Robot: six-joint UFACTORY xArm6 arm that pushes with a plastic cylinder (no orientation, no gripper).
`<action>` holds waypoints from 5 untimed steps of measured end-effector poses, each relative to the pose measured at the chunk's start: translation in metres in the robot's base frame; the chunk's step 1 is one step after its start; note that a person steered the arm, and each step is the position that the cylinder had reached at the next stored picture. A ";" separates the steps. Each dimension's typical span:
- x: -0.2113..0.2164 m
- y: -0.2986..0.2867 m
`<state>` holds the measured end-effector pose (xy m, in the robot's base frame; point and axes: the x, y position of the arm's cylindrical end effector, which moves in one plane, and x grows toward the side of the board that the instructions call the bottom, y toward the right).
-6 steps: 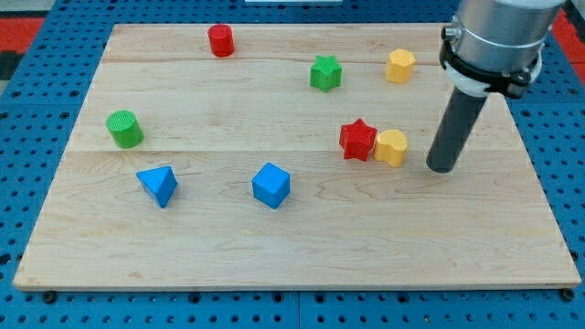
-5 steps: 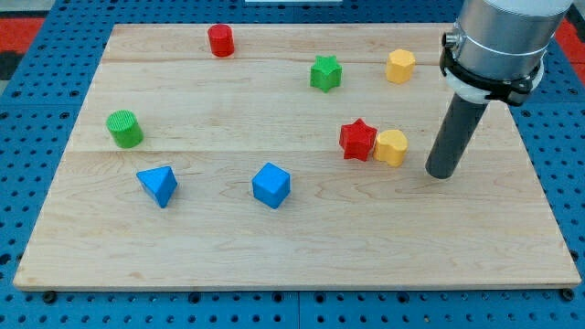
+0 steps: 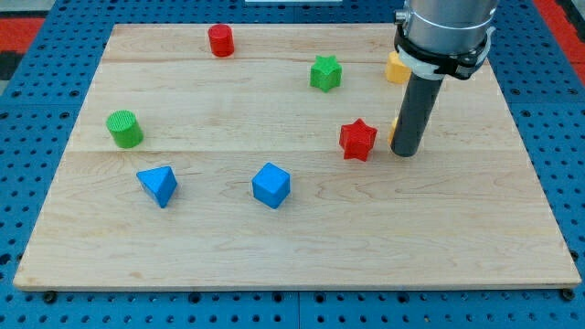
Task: Push the yellow heart diagonally to the bottom right of the green star
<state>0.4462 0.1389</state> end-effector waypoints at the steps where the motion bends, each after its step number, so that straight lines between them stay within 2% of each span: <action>1: 0.000 0.031; 5: -0.023 -0.002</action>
